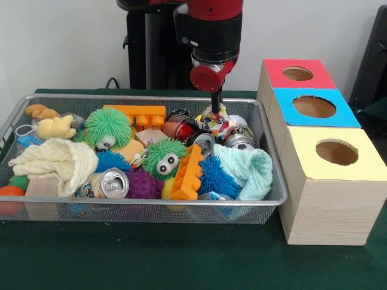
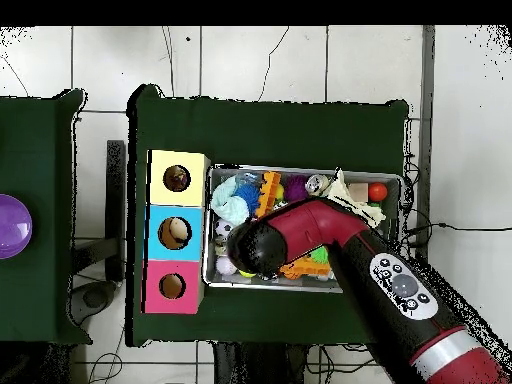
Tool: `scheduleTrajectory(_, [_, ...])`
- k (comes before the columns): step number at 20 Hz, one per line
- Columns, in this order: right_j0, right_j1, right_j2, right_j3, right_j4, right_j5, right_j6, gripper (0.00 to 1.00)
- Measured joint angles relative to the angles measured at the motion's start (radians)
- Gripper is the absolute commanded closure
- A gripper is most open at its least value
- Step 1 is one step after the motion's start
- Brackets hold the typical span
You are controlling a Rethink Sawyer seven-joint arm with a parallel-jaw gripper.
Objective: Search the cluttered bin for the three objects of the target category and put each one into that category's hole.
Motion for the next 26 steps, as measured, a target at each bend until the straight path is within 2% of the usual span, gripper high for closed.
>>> scheduleTrajectory(5, [0.0,-0.009,0.021,0.001,0.029,0.0,0.0,1.0])
scheduleTrajectory(7, [-0.001,-0.028,0.041,0.012,0.065,0.0,0.0,1.0])
scheduleTrajectory(14, [0.006,-0.116,0.09,0.06,0.19,0.0,0.0,1.0])
scheduleTrajectory(17, [0.024,-0.18,0.106,0.062,0.259,0.002,0.0,1.0])
scheduleTrajectory(21, [0.054,-0.219,0.108,0.048,0.295,0.002,0.0,1.0])
scheduleTrajectory(24, [0.08,-0.221,0.107,0.028,0.296,0.002,0.0,1.0])
scheduleTrajectory(26, [0.121,-0.208,0.095,-0.002,0.293,0.001,0.0,1.0])
